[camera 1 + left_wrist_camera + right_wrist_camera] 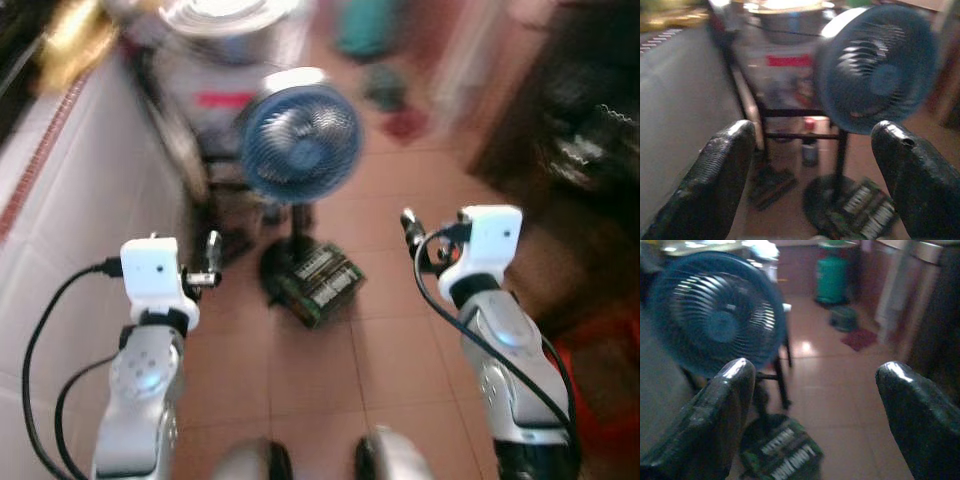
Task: Setting the table
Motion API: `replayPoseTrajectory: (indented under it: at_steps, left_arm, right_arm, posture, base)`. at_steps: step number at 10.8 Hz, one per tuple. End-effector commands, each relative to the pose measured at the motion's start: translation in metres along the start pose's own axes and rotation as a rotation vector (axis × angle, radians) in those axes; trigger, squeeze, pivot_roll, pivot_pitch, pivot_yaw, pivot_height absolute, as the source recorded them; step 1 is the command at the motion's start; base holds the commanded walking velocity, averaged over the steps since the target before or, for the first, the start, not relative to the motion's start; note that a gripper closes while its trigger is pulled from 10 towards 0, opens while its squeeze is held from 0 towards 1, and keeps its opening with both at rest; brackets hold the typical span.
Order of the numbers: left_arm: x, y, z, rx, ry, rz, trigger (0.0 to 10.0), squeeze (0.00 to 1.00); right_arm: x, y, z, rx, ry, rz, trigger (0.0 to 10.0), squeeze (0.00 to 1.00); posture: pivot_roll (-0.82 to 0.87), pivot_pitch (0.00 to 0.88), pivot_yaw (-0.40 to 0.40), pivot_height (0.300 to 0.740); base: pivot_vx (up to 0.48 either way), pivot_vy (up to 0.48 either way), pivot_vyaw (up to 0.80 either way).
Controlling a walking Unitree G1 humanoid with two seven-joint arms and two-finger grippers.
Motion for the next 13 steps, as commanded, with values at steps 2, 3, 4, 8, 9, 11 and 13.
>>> replayPoseTrajectory:
  at_steps: [2, 3, 4, 8, 9, 11, 13]
  left_arm:
    - [0.007, 0.0, 0.002, 0.007, -0.022, -0.03, 10.0, 0.0]
    - [0.007, 0.001, 0.003, 0.006, -0.021, -0.034, 10.0, 0.0]
    - [0.008, 0.001, 0.003, 0.005, -0.018, -0.039, 10.0, 0.0]
    - [0.014, -0.002, 0.002, -0.001, -0.015, -0.081, 10.0, 0.0]
    - [0.013, -0.002, 0.001, -0.003, -0.013, -0.08, 10.0, 0.0]
    - [0.021, 0.0, 0.001, -0.006, -0.023, -0.101, 10.0, 0.0]
    - [0.019, -0.001, 0.0, -0.01, -0.021, -0.097, 10.0, 0.0]
  right_arm:
    - [0.004, -0.002, 0.002, 0.005, -0.006, -0.005, 10.0, 0.0]
    - [0.003, -0.001, 0.002, 0.006, -0.006, -0.005, 10.0, 0.0]
    - [0.004, 0.0, 0.004, 0.01, -0.005, -0.006, 10.0, 0.0]
    - [0.002, -0.005, 0.003, 0.009, 0.0, -0.013, 10.0, 0.0]
    - [0.002, -0.006, 0.002, 0.008, 0.0, -0.013, 10.0, 0.0]
    - [-0.001, -0.008, 0.001, 0.005, 0.0, -0.009, 10.0, 0.0]
    - [0.0, -0.01, 0.001, 0.003, -0.002, -0.013, 10.0, 0.0]
  posture:
    - [-0.06, 0.141, 0.034, 0.74]
    - [-0.06, 0.151, 0.034, 0.74]
    - [-0.06, 0.152, 0.037, 0.74]
    - [-0.06, 0.142, 0.04, 0.74]
    - [-0.06, 0.141, 0.042, 0.74]
    - [-0.07, 0.142, 0.043, 0.74]
    - [-0.07, 0.145, 0.043, 0.74]
  base:
    - [0.0, 0.0, -0.8]
    - [0.0, 0.0, -0.8]
    - [0.0, 0.0, -0.8]
    - [0.0, 0.0, -0.8]
    - [0.0, 0.0, -0.8]
    - [0.0, -0.152, -0.8]
    - [0.0, -0.354, -0.8]
Point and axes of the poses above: a point about 5 cm out from each wrist's last joint towards the gripper, its own y axis pointing out of the wrist towards the gripper, its own z axis along the axis of the wrist's last joint, x = y × z, the point moved 5 cm from there along y, pointing out of the wrist towards the gripper, and after that the axes turned 1 degree about -y, right-handed, at the moved point
